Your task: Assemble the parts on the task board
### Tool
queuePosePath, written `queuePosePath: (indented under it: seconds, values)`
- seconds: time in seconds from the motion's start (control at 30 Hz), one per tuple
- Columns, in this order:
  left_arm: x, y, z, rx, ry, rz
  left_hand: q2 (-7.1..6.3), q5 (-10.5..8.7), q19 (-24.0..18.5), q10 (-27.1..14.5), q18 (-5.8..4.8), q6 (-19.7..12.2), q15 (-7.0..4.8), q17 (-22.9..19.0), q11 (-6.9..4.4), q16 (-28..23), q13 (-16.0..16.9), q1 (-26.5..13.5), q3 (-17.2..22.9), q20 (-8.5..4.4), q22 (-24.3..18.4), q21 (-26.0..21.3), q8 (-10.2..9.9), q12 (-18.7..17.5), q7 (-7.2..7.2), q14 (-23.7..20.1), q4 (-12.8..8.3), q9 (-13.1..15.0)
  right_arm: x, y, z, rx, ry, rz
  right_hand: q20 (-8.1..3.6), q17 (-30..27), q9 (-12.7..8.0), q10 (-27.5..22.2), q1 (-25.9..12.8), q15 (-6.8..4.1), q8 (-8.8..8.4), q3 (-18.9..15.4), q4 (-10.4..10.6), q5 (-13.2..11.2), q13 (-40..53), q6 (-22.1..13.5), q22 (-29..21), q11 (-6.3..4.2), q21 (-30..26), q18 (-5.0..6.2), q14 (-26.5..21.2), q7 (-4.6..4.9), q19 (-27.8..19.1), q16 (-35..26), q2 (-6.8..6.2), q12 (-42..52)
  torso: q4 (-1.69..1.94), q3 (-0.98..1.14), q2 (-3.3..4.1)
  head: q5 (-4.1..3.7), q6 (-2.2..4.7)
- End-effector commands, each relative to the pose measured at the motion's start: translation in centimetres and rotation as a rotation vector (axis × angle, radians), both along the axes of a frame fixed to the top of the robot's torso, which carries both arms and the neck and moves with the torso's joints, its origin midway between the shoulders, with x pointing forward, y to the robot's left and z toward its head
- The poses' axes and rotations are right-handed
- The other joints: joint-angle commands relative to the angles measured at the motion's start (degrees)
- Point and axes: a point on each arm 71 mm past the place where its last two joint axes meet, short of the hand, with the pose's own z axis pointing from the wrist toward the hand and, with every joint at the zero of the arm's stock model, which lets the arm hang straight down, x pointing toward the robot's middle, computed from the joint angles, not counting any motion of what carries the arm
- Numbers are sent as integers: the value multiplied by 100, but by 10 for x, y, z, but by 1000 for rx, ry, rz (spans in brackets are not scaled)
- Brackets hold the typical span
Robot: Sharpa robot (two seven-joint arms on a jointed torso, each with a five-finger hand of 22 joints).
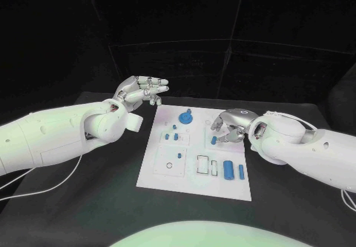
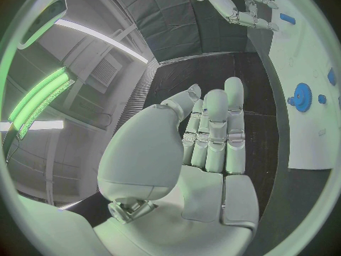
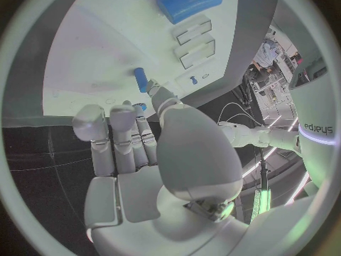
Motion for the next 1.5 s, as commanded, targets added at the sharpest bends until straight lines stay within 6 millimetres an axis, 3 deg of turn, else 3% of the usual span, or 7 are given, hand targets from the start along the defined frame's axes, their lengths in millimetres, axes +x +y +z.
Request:
queuePosePath:
  seconds: [0.03, 0.43, 0.57, 1.03, 1.23, 1.37, 1.5]
  values:
    - [0, -2, 1, -10, -2, -12, 37, 0, -46, -6, 33, 17, 8, -9, 21, -28, 7, -21, -30, 11, -8, -32, 19, 27, 1, -51, 1, -7, 0, 3, -3, -10, 37, 25, -30, 8, 7, 115, 23, -56, 25, 9, -10, 40, -10, 81, 52, -17, 66, 60, -5, 13, 51, 26, 73, 64, 0, 1, -3, 21, -24]
    - [0, -2, 1, -9, -1, -10, 37, 1, -48, -12, 33, 18, 8, -7, 18, -25, 7, -24, -40, 12, -13, -42, 22, 39, -4, -57, 0, -8, 2, 10, -10, -34, 78, 36, -61, 292, 33, 591, 50, -84, 141, 267, 28, 45, -49, 528, 397, -48, 397, -29, 95, 27, 327, 305, 154, 52, -9, 1, -1, 17, -54]
    - [0, -2, 1, -8, -1, -10, 37, 1, -48, -12, 33, 18, 8, -7, 18, -25, 7, -24, -40, 12, -13, -42, 22, 39, -4, -57, 0, -8, 2, 11, -13, -41, 88, 35, -69, 360, 29, 675, 56, -94, 150, 341, 31, 45, -48, 600, 462, -63, 459, -44, 109, 18, 371, 374, 145, 12, -6, 8, 1, 22, -71]
    - [0, -2, 1, -8, -1, -10, 37, 1, -48, -12, 33, 18, 8, -7, 18, -25, 7, -24, -40, 12, -13, -42, 22, 39, -4, -57, 0, -8, 3, 12, -16, -41, 79, 34, -87, 460, 12, 822, 103, -111, 141, 555, 14, 40, -48, 704, 566, -82, 558, -68, 121, 6, 432, 490, 135, -101, -7, 3, -5, 22, -72]
    - [0, -2, 1, -8, -1, -10, 39, 1, -49, -20, 34, 14, 8, -6, 19, -23, 6, -24, -42, 12, -15, -45, 22, 42, -3, -58, -1, -10, 4, 12, -10, 31, 6, 16, -115, 683, 37, 1126, 90, -154, 225, 805, 64, -120, -24, 958, 795, -144, 773, -121, 168, -40, 584, 693, 265, -112, -8, -1, -4, 15, -70]
    - [0, -2, 1, -8, -1, -10, 39, 1, -49, -20, 34, 14, 8, -6, 19, -23, 6, -24, -42, 12, -15, -45, 22, 42, -3, -58, -1, -10, 5, 10, -6, 71, -43, -9, -152, 757, 50, 1277, 220, -193, 266, 1018, -17, -207, -13, 1083, 880, -187, 853, -140, 177, -72, 635, 770, 353, -125, -5, 4, -1, 13, -70]
    - [0, -2, 1, -8, -1, -10, 39, 1, -49, -20, 34, 14, 8, -6, 19, -23, 6, -24, -42, 12, -15, -45, 22, 42, -3, -58, -1, -10, 3, 7, -2, 98, -79, -22, -170, 816, 52, 1359, 283, -204, 275, 1176, -95, -223, -8, 1137, 953, -200, 923, -158, 183, -76, 677, 830, 362, -149, -4, 3, -5, 13, -79]
